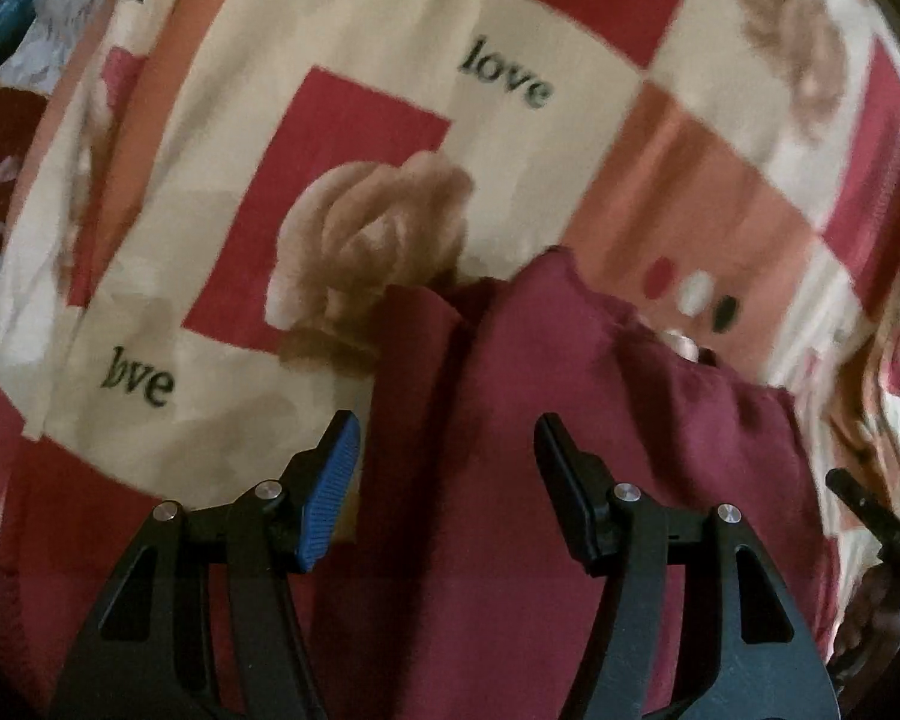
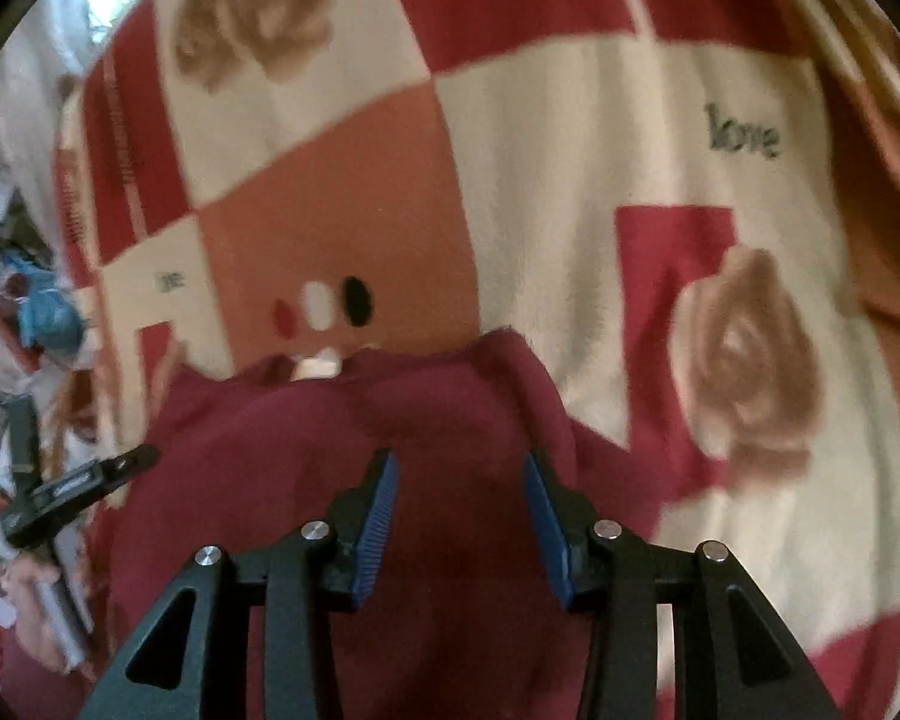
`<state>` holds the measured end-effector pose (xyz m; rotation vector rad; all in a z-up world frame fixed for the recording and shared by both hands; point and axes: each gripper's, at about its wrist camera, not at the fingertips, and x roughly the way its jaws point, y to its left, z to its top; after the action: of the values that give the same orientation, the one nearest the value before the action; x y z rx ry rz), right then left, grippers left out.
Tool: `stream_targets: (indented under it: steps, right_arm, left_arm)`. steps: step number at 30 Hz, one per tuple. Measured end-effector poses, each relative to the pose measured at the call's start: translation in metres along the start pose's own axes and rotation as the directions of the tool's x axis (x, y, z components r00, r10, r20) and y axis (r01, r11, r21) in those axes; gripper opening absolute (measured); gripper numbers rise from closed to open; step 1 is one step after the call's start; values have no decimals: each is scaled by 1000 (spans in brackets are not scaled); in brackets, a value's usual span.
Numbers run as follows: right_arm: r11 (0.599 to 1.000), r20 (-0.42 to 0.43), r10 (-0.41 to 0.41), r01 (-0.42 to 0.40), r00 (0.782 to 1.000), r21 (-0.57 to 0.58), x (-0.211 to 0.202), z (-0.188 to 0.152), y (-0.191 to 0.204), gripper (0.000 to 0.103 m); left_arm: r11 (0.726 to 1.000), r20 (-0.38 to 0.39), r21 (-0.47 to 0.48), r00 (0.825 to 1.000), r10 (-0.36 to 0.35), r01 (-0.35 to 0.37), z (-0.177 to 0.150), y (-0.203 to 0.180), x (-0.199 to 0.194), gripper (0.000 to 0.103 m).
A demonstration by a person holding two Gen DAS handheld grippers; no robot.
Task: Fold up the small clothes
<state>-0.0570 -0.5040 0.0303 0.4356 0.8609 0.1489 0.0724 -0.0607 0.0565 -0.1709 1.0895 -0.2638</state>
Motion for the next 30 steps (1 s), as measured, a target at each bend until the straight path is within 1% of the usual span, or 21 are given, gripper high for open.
stream_targets:
  steps: [3, 5, 7, 10, 11, 12, 13, 14, 16, 18, 20, 22, 24, 27, 28, 30]
  right_arm:
    - [999, -7, 24, -25, 1000, -47, -37, -32, 5, 42]
    - [998, -14, 35, -36, 999, -49, -46, -49, 6, 42]
    - [997, -45, 40, -43, 998, -58, -48, -68, 10, 42]
    - [996, -70, 53, -58, 996, -68, -35, -85, 20, 41]
    - [995, -73, 54, -60, 996, -76, -32, -90, 22, 36]
    - [994, -74, 46, -53, 996, -92, -28, -94, 26, 21]
    - [993, -76, 27, -36, 997, -113, -25, -97, 28, 10]
    - [992, -72, 7, -16, 997, -125, -21, -98, 30, 6]
    - [992, -65, -1, -8, 998, -129, -26, -98, 31, 6]
    - [991, -29, -8, 4, 1000, -135, -44, -96, 30, 6]
    - [985, -4, -58, 57, 998, -163, -56, -97, 26, 5]
    - [988, -46, -83, 76, 995, -138, -48, -101, 16, 5]
    - [985, -71, -115, 104, 991, -140, -40, -109, 11, 4]
    - [988, -61, -109, 101, 992, -114, -51, -109, 8, 4]
    - [986, -56, -133, 126, 990, -107, -58, -107, 7, 4]
    - [986, -27, -148, 146, 989, -80, -73, -101, 7, 4]
  left_arm:
    - [999, 14, 32, 999, -31, 31, -24, 4, -25, 60]
    - [998, 4, 43, 999, -46, 46, -39, 6, -33, 60]
    - [997, -17, 42, 998, -59, 60, -57, 9, -36, 60]
    - [997, -53, 31, 997, -64, 66, -77, 15, -35, 60]
    - [998, -61, 24, 996, -61, 62, -82, 16, -32, 60]
    - [998, -74, 15, 995, -60, 61, -88, 18, -30, 60]
    - [998, -79, 12, 995, -60, 61, -92, 20, -28, 60]
    - [999, -78, 9, 996, -53, 54, -95, 22, -27, 60]
    - [999, -68, 11, 997, -31, 32, -99, 24, -26, 60]
    - [999, -60, 13, 998, -30, 31, -102, 24, -28, 60]
    - [1000, -51, 19, 998, -22, 23, -104, 24, -30, 60]
    - [1000, -51, 16, 999, -12, 13, -105, 23, -30, 60]
    - [1000, -51, 12, 999, 2, -2, -105, 22, -34, 60]
    - [999, -24, 33, 999, 39, -39, -104, 17, -43, 60]
    - [997, -12, 41, 998, 59, -59, -103, 14, -46, 60]
    - [997, 4, 46, 998, 62, -62, -103, 10, -48, 60]
